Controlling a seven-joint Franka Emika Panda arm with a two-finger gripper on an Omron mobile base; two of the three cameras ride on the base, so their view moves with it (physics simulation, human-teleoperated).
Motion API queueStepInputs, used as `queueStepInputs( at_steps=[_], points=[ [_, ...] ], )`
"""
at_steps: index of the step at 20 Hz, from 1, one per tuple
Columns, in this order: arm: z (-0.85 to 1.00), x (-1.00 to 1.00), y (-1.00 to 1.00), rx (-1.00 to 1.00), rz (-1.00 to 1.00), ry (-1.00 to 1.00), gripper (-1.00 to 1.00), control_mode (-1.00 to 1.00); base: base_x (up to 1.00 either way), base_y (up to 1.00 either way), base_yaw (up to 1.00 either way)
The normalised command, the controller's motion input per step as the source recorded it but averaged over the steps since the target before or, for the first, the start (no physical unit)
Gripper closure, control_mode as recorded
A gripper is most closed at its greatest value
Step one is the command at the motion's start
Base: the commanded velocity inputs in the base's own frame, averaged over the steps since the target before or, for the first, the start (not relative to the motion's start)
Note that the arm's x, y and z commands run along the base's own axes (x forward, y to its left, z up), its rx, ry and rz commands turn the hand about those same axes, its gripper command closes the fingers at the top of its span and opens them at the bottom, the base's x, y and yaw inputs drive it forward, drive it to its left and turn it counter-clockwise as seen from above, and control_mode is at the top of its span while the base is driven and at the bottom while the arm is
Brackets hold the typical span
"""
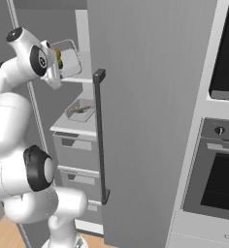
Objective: Take the meat container that has the fish and place it on the second highest rack of the freezer. Then take the vegetable container that has the squash and lime and place it on the highest rack of the freezer.
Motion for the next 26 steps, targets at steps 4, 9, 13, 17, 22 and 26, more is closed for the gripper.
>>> queueStepInputs(
  at_steps=[4,9,13,17,22,26],
  points=[
    [0.00,0.41,0.00,0.06,-0.04,0.02,1.00,-1.00,0.00,0.00,0.00],
    [0.00,0.42,0.01,0.04,-0.02,0.00,-1.00,-1.00,0.00,0.00,0.00],
    [0.00,0.37,0.02,0.01,-0.04,0.00,-1.00,-1.00,0.00,0.00,0.00],
    [0.00,0.21,0.00,0.04,-0.06,0.00,-1.00,-1.00,0.00,0.00,0.00],
    [0.00,0.09,0.00,0.06,-0.06,0.00,-1.00,-1.00,0.00,0.00,0.00],
    [0.00,0.23,0.00,0.02,-0.09,0.00,-1.00,-1.00,0.00,0.00,0.00]
  ],
)
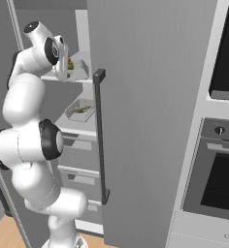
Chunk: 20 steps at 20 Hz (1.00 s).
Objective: Take the meat container that has the fish and place it on the second highest rack of the freezer. Then take the vegetable container that has the squash and lime and place it on the highest rack of the freezer.
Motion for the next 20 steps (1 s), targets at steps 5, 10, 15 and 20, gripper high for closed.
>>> queueStepInputs(
  at_steps=[5,10,15,20],
  points=[
    [-0.12,0.72,0.00,0.00,-0.17,0.00,-1.00,-1.00,0.00,0.00,0.00],
    [-0.07,0.63,0.00,0.05,-0.21,-0.03,-1.00,-1.00,0.00,0.00,0.00],
    [0.56,-0.74,0.00,0.04,-0.01,0.00,-1.00,-1.00,0.00,0.00,0.00],
    [0.41,-1.00,0.00,0.09,0.00,0.00,-1.00,-1.00,0.00,0.00,0.00]
  ],
)
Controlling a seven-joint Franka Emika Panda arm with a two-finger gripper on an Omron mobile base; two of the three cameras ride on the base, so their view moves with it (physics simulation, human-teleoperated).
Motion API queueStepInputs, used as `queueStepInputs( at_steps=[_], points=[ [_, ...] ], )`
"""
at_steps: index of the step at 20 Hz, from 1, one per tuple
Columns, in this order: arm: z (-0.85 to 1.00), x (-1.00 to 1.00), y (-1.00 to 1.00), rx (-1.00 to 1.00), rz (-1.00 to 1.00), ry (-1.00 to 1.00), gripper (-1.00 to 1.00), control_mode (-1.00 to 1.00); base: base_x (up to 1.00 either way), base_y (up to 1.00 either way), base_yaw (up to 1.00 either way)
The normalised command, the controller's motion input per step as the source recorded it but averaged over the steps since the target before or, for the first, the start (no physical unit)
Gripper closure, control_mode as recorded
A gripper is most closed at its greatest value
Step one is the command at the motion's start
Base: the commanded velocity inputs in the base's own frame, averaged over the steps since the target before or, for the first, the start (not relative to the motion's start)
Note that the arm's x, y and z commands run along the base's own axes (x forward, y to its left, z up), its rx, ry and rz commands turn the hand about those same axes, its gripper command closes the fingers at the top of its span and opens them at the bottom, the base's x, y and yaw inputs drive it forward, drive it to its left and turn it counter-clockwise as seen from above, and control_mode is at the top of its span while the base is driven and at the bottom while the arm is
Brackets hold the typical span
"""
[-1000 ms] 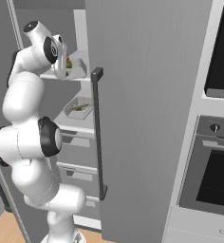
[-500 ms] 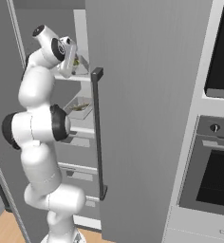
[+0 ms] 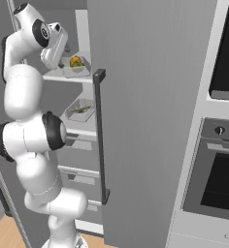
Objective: Take the meat container that has the fish and place it on the second highest rack of the freezer. Then take the vegetable container that has the squash and lime and place it on the highest rack of the freezer.
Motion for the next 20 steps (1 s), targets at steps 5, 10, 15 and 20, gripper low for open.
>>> queueStepInputs(
  at_steps=[5,10,15,20],
  points=[
    [-0.01,-1.00,0.05,0.15,0.00,0.01,-1.00,-1.00,0.00,0.00,0.00],
    [-0.35,-1.00,0.26,0.16,0.00,0.07,-1.00,-1.00,0.00,0.00,0.00],
    [-0.50,-1.00,0.17,0.16,0.00,0.05,-1.00,-1.00,0.00,0.00,0.00],
    [-0.30,-1.00,-0.21,0.12,0.02,0.01,-1.00,-1.00,0.00,0.00,0.00]
  ],
)
